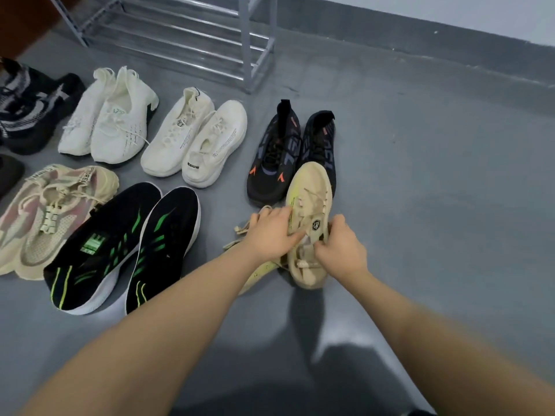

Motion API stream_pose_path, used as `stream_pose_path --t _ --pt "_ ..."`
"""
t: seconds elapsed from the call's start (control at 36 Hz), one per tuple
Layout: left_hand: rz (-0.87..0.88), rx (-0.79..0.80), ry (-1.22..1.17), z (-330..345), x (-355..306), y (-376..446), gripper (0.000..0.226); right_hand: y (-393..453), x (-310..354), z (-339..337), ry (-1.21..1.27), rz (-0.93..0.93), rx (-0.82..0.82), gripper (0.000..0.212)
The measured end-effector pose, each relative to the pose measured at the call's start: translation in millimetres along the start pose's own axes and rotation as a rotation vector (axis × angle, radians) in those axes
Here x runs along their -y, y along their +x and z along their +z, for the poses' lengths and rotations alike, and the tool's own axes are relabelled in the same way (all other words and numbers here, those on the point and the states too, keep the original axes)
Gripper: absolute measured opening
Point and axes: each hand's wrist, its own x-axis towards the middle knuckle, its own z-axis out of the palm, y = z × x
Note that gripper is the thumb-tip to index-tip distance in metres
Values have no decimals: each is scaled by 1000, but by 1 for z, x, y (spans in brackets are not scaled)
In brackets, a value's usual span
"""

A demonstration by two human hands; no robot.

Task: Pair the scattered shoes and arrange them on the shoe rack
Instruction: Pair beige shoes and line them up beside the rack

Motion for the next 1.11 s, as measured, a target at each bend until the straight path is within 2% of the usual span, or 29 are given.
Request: stream_pose_path --t 0.11,0.17,0.25,0.33,0.42,0.47,0.53,0.58,0.64,0.69,0.75,0.83,0.92,1.0,1.11 --pt "-58 -18 20 6 -5 10 62 14 3 1 -18 85 -10 36" --pt "-83 -26 9 12 -10 12 60 21 -2 0 -18 95 14 33" --pt "-113 -46 -89 18 -12 9 56 24 -9 -2 154 49 -21 9" --pt "-104 -104 -222 14 -6 4 53 19 -1 -5 328 -23 -113 23" --pt "-137 -186 -445 -1 -1 -1 61 16 19 -4 453 -61 -158 17" --pt "-127 -215 -496 -14 5 -5 63 15 31 -1 498 -74 -173 16" --pt "-119 -242 -469 -26 18 -9 58 11 45 4 475 -123 -145 17" --pt "-133 -270 -418 -34 33 -10 54 8 52 8 413 -164 -57 7" --pt "-153 -320 -385 -44 49 -13 52 4 61 15 400 -203 33 19" --pt "-181 -379 -363 -51 61 -16 53 1 67 22 405 -204 56 30" --pt "-203 -425 -323 -55 71 -21 53 -1 69 31 291 -147 28 32" --pt "-233 -451 -280 -54 86 -29 54 -4 63 50 -63 -76 42 34" --pt "-310 -449 -205 -48 97 -33 55 -12 58 68 -342 31 -6 58" --pt "-331 -444 -166 -43 106 -36 52 -16 59 82 -288 216 -25 75" --pt "-317 -421 -162 -41 108 -37 52 -15 66 87 8 305 31 68"
